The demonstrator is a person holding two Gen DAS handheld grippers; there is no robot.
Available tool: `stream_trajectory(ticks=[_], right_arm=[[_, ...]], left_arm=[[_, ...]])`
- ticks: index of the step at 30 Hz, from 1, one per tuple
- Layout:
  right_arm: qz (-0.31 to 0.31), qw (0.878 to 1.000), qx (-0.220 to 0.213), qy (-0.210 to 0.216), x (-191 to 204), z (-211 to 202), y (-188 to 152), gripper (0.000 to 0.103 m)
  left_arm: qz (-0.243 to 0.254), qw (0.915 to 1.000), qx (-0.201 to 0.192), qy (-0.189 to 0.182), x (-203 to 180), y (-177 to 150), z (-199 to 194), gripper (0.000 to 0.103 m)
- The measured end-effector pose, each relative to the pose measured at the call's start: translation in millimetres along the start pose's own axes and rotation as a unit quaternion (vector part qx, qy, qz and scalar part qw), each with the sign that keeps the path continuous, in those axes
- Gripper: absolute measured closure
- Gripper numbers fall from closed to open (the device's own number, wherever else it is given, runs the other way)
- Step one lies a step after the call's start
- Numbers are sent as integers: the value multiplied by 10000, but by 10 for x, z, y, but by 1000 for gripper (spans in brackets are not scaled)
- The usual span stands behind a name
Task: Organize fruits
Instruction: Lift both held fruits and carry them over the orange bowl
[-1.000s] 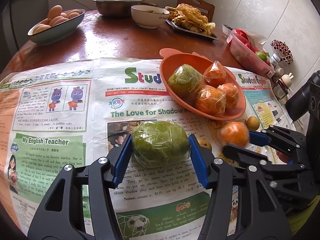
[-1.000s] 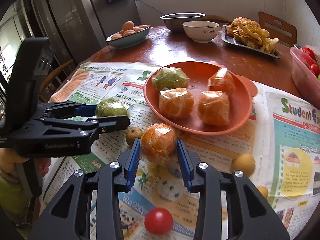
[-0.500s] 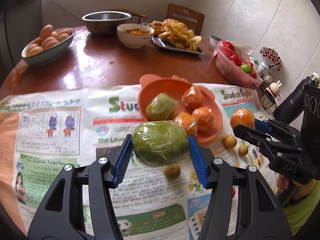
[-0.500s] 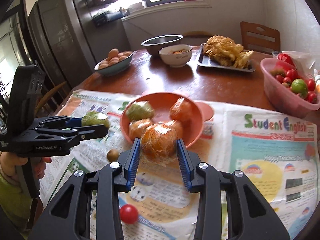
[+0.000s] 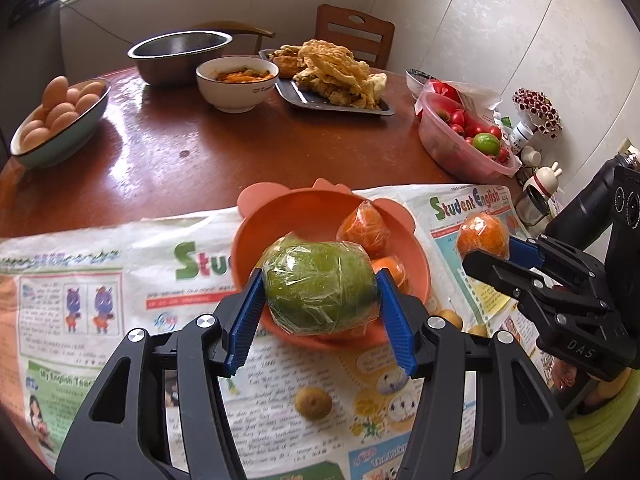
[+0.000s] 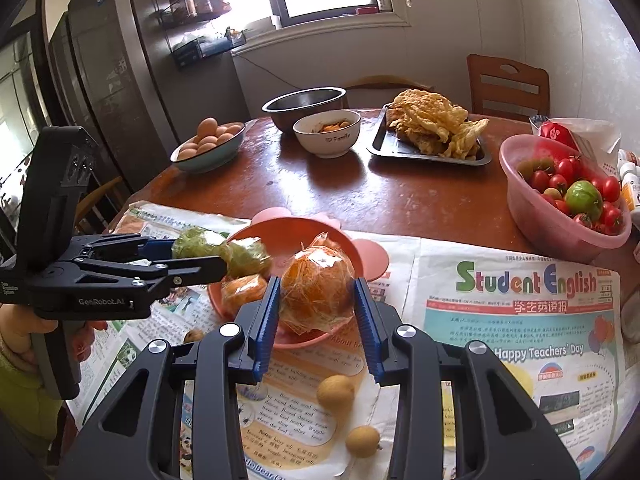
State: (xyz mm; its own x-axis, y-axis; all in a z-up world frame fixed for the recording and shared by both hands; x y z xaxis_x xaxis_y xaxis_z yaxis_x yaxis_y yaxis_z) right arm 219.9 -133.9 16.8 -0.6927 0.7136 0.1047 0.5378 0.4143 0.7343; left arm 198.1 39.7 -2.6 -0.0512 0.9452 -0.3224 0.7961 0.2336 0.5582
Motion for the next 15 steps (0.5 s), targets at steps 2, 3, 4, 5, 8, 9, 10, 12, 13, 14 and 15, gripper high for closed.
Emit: stream_trajectory(ticks=[2,3,4,5,8,9,10,12,13,14,15], right_arm=[[-4,10000,16,6,-17,18,7,68],[-3,10000,28,9,-29,32,7,68],[-5,10000,38,12,-33,39,8,68],[-7,10000,49,10,-39,49,7,68],[-7,10000,80,23,-51,87,8,68],[-8,10000,95,18,-54,105,10,68],[-10,9999,107,31,-57,119,9,68],[-1,9999,125,41,-62,151,11,68],[-6,9999,137,51,-63,167,14,68],[-16,9999,155,45,-62,191,17,68],[-20,9998,166,46,-64,205,19,68]], left_arm=[[35,10000,23,-11,-30,43,48,55],[59,10000,39,-6,-48,72,80,55],[69,10000,48,-3,-57,95,101,55],[74,10000,56,6,-64,119,129,55],[92,9999,92,31,-79,192,219,55],[95,9999,105,37,-83,207,241,55],[111,9999,118,36,-93,229,270,55],[114,9998,146,40,-93,259,317,55],[115,9998,163,36,-93,281,347,55],[107,9998,181,25,-92,298,374,55],[109,9997,196,20,-93,314,396,55]])
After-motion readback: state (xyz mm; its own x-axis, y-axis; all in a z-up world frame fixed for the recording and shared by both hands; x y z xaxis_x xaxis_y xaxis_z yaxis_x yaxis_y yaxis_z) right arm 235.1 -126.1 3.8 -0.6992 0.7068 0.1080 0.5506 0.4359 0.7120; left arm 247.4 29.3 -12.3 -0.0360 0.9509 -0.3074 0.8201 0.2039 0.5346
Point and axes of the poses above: each gripper's, at about its wrist camera, not at the fingertips, and z roughly the way its jaws point, x to its left, y to its top, the point moved 2 cm from there along z, roughly the way its jaws point, and after that the axes turned 8 degrees about -z, right-handed, at the moved point
